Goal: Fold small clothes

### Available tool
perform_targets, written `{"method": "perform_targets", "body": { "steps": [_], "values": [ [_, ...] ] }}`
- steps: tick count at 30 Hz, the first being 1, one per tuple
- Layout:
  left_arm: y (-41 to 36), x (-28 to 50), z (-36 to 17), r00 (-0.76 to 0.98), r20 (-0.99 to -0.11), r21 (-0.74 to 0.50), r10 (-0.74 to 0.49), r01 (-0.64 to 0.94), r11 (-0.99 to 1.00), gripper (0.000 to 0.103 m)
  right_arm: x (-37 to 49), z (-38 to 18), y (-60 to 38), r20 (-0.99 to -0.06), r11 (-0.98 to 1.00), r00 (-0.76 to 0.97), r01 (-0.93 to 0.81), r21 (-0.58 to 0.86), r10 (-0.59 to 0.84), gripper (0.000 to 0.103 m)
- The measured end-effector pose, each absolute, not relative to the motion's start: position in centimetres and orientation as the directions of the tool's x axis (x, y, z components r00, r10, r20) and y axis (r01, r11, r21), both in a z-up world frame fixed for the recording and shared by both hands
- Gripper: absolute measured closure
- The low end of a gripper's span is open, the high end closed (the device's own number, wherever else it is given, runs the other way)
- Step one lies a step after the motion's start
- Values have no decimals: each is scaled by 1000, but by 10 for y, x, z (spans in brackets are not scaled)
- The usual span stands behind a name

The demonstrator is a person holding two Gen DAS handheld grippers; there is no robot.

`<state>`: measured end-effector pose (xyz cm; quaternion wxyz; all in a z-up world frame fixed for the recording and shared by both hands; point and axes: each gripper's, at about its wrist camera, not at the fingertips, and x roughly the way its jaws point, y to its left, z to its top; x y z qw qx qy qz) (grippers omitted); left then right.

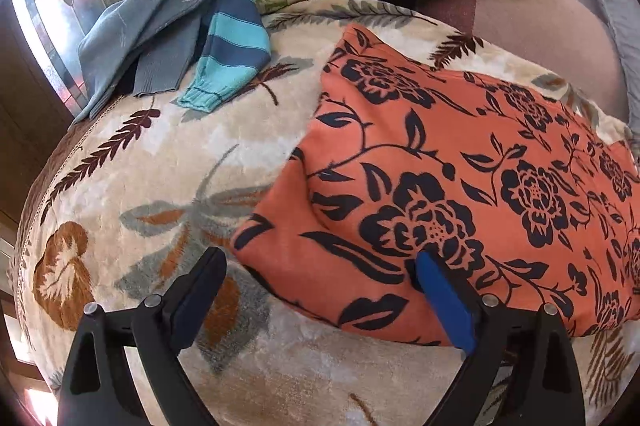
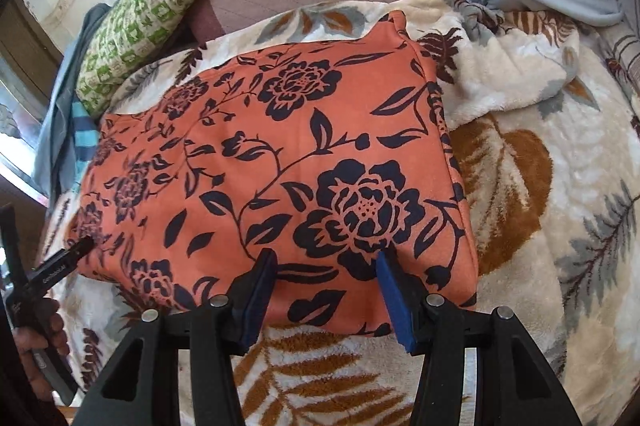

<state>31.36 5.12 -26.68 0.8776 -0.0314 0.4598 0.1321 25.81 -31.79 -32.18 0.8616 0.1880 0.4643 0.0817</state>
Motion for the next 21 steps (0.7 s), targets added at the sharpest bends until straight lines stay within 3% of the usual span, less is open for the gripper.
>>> {"method": "perform_targets", "body": {
  "steps": [3,9,21],
  "values": [
    [75,311,-265,535,-821,28,199,-310,950,7,251,-316,-344,-699,840,567,24,542,436,48],
    [102,302,-265,536,-833,-64,138,-341,938,7,253,-328,-397,-636,716,555,99,691,536,48],
    [113,291,-262,544,-837,-164,57,-350,922,7,266,-360,-416,-658,634,488,245,734,574,48]
  ]
}}
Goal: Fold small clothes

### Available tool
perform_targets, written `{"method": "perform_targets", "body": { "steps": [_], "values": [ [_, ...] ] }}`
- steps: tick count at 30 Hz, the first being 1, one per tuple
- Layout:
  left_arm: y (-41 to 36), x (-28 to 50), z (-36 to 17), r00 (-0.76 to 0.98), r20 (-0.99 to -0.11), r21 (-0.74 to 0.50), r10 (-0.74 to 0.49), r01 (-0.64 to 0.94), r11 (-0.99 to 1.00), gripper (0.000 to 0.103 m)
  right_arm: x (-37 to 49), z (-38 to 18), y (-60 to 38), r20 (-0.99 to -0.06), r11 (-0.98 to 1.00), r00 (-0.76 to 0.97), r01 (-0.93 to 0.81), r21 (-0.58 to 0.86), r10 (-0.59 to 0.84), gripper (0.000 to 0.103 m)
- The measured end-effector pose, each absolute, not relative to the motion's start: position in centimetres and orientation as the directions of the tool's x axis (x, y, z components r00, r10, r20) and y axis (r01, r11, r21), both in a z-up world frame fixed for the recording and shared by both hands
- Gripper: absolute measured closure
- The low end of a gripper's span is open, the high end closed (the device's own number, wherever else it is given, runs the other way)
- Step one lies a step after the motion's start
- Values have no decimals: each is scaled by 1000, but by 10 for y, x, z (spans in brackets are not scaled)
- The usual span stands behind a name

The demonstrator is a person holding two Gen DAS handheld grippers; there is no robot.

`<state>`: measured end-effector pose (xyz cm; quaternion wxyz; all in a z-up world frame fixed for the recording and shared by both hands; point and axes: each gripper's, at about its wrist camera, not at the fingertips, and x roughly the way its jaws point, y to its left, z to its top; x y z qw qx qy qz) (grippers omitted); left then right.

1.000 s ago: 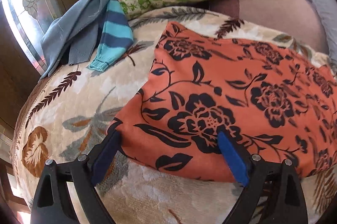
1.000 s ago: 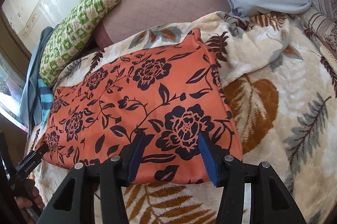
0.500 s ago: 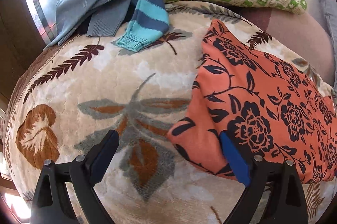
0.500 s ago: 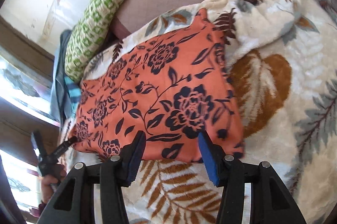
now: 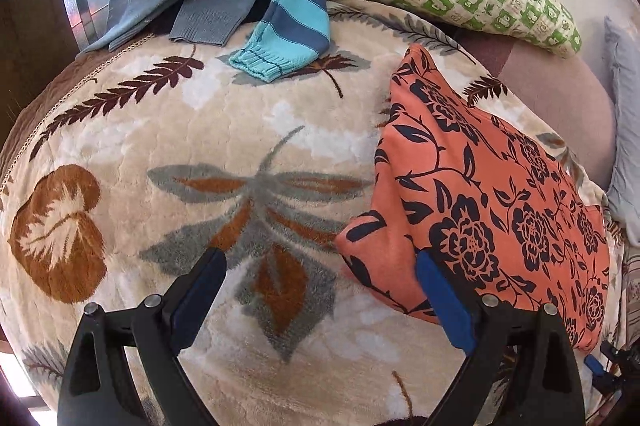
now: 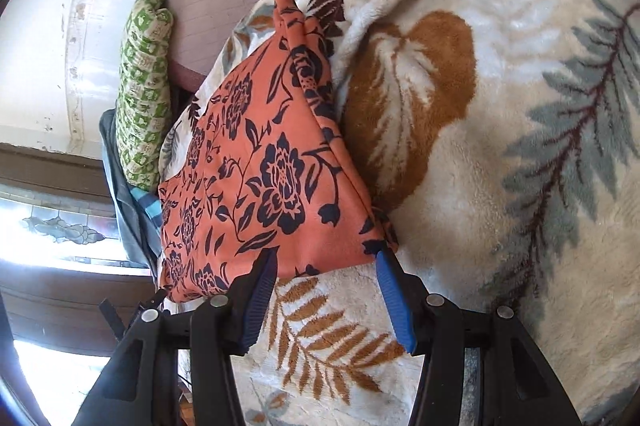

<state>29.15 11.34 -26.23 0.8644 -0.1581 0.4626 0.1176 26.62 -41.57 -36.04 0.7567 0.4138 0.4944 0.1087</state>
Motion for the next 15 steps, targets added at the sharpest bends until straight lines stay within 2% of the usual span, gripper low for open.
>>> {"method": "perform_targets", "body": {
  "steps": [4,9,13,14,15],
  "values": [
    [112,298,-268,533,-845,-180,34,-345,921,7,265,-369,-418,-662,610,471,284,740,583,47],
    [104,312,-286,506,-858,-291,-94,-327,899,7,278,-381,-416,-620,544,494,309,780,610,37],
    [95,322,-285,553,-831,-273,-59,-313,910,8,287,-388,-418,-567,477,548,315,821,615,33],
    [95,322,-285,573,-817,-296,-68,-313,903,8,288,-390,-419,-549,454,567,315,833,614,33],
    [93,322,-284,591,-802,-321,-86,-305,897,16,290,-392,-421,-532,436,583,311,844,614,33]
  ]
}}
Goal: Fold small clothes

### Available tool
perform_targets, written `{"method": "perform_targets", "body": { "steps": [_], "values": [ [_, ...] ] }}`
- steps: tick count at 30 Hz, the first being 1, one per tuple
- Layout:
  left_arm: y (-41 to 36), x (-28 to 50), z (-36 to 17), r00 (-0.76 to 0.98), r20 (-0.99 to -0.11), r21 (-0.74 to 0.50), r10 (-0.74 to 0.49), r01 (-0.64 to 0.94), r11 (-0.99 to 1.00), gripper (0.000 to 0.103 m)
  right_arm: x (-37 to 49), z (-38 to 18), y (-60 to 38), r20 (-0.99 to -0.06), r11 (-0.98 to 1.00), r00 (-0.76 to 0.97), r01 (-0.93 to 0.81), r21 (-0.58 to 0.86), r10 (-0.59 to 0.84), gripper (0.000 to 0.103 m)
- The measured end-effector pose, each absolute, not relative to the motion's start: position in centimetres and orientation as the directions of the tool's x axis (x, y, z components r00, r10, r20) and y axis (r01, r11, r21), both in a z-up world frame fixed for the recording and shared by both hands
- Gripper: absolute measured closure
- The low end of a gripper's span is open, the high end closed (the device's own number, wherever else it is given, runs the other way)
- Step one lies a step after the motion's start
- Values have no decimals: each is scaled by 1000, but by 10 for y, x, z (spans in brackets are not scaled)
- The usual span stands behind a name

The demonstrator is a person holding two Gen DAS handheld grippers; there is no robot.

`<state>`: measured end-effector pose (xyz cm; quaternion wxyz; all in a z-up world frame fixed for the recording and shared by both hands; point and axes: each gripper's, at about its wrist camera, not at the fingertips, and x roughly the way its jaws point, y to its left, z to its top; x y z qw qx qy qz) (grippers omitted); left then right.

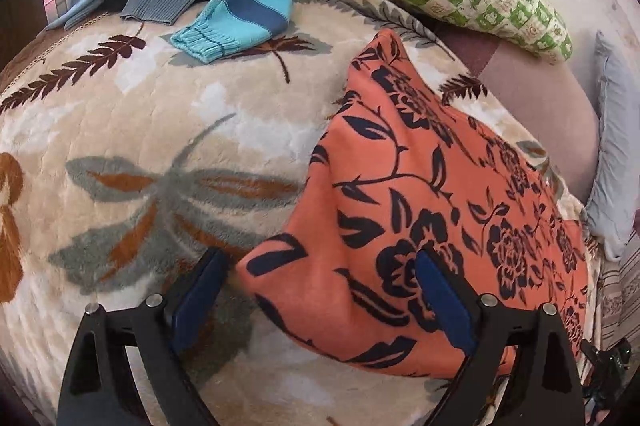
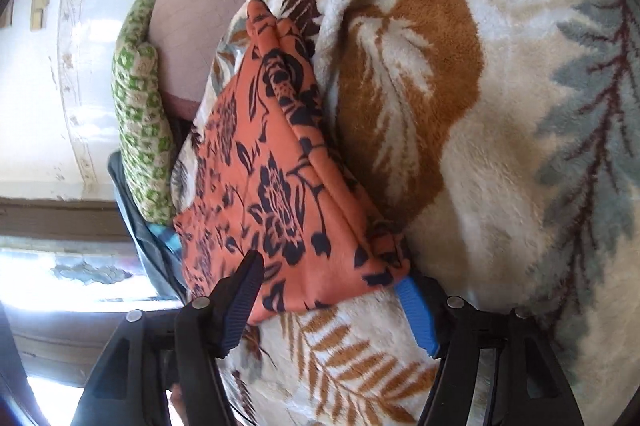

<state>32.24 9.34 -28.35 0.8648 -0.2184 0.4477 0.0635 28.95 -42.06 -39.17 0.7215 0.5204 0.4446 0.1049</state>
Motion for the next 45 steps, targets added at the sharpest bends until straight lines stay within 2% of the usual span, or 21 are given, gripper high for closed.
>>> {"method": "perform_targets", "body": {
  "steps": [1,2,4,5,6,7,10,12,17,25,30,33,37,38,40,42,43,44,45],
  "values": [
    [91,324,-283,602,-792,-340,-104,-292,894,25,291,-393,-422,-516,420,599,306,854,612,33],
    [87,326,-283,607,-787,-343,-112,-280,897,40,293,-393,-421,-504,411,612,300,861,609,33],
    [79,329,-282,620,-782,-292,-67,-269,918,48,299,-391,-417,-512,436,624,288,853,591,36],
    [75,330,-283,622,-781,-270,-54,-259,927,55,302,-390,-415,-531,462,623,290,838,574,45],
    [73,332,-284,624,-780,-259,-45,-256,931,57,305,-390,-413,-558,492,616,297,818,556,64],
    [72,332,-284,629,-777,-254,-38,-257,932,58,307,-392,-413,-572,504,613,305,808,546,69],
    [70,331,-282,639,-768,-244,-32,-247,938,68,310,-391,-411,-576,511,624,307,803,529,73],
    [73,329,-278,658,-751,-271,-43,-249,930,82,310,-382,-407,-590,553,631,289,781,503,76],
    [74,318,-260,708,-701,-310,-86,-194,931,87,303,-357,-406,-533,583,699,202,787,477,79],
    [85,273,-230,750,-644,-359,-152,-120,925,88,280,-324,-384,-484,637,752,112,762,447,80],
    [108,222,-225,757,-636,-380,-150,-138,915,89,251,-315,-379,-499,666,747,102,739,439,80],
    [115,182,-235,740,-656,-367,-144,-147,918,89,222,-322,-379,-514,670,733,108,734,445,80],
    [118,144,-265,669,-733,-314,-127,-166,935,89,185,-342,-377,-581,686,668,142,713,465,80],
    [121,139,-273,652,-750,-302,-116,-181,936,87,179,-347,-376,-602,695,648,153,703,466,80],
    [129,135,-281,621,-782,-263,-59,-242,934,77,174,-357,-372,-678,738,583,188,649,448,76],
    [135,128,-271,632,-775,-242,1,-299,923,68,171,-361,-373,-742,766,534,243,594,406,69],
    [136,125,-261,650,-759,-224,31,-306,925,66,169,-358,-376,-746,761,530,257,595,404,66],
    [135,121,-249,673,-736,-193,68,-306,932,58,166,-352,-380,-749,763,533,265,590,394,57],
    [133,117,-236,696,-710,-156,109,-307,939,43,162,-343,-383,-755,776,548,272,569,361,46]
  ]
}}
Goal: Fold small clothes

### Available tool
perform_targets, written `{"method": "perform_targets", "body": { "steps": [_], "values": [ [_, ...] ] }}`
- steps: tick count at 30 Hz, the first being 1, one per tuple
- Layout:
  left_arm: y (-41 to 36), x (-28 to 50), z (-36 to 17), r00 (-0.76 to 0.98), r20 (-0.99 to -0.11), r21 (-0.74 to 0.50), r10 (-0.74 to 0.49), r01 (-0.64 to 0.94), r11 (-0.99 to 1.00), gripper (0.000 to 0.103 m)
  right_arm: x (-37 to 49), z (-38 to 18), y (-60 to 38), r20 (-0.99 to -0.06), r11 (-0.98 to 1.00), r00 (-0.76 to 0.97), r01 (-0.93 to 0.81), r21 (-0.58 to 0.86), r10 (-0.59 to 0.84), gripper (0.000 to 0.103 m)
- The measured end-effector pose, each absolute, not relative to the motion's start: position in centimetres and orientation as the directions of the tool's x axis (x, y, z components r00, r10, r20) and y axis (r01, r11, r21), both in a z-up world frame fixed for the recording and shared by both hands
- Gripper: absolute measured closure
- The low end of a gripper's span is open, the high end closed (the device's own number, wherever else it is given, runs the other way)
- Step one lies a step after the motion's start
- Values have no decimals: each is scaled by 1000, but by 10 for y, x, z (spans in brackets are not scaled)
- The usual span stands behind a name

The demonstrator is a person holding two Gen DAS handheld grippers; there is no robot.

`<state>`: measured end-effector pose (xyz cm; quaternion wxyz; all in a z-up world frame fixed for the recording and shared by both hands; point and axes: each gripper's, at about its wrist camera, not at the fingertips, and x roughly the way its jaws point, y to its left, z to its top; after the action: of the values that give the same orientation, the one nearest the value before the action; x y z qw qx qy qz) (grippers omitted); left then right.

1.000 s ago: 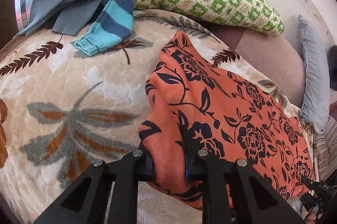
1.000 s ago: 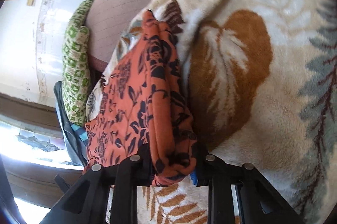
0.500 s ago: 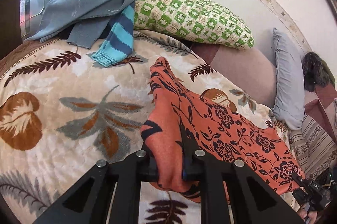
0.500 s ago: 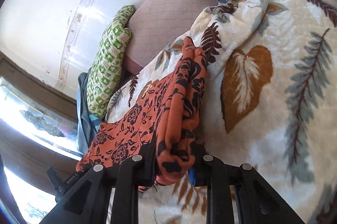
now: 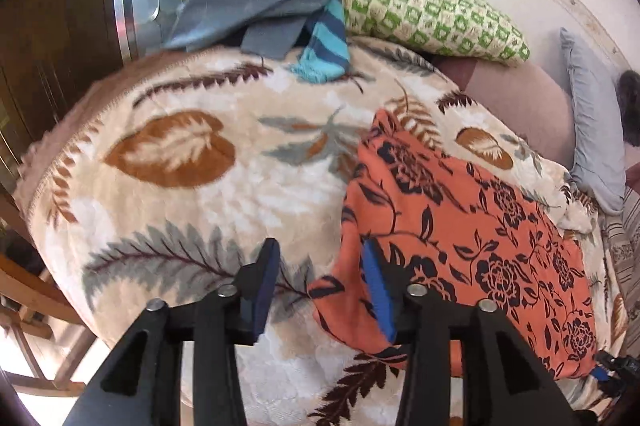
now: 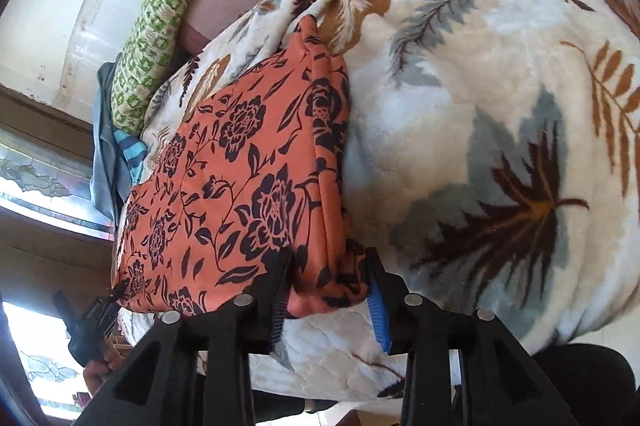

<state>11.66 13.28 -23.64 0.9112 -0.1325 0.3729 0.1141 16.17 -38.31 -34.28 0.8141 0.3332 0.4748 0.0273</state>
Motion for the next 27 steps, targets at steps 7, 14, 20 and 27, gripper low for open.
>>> {"method": "perform_targets", "body": {
  "steps": [7,14,20,27],
  "values": [
    [70,124,-218,750,-655,-46,96,-166,985,20,178,-279,-353,-705,911,679,132,391,204,46],
    [28,149,-310,526,-833,126,170,-118,985,17,244,-355,-282,-865,965,469,87,248,180,46],
    [24,135,-300,532,-824,174,195,-91,981,13,221,-336,-290,-824,977,537,0,215,182,47],
    [-9,111,-224,693,-720,22,42,-38,999,13,213,-293,-366,-744,930,648,151,336,164,46]
  ]
}}
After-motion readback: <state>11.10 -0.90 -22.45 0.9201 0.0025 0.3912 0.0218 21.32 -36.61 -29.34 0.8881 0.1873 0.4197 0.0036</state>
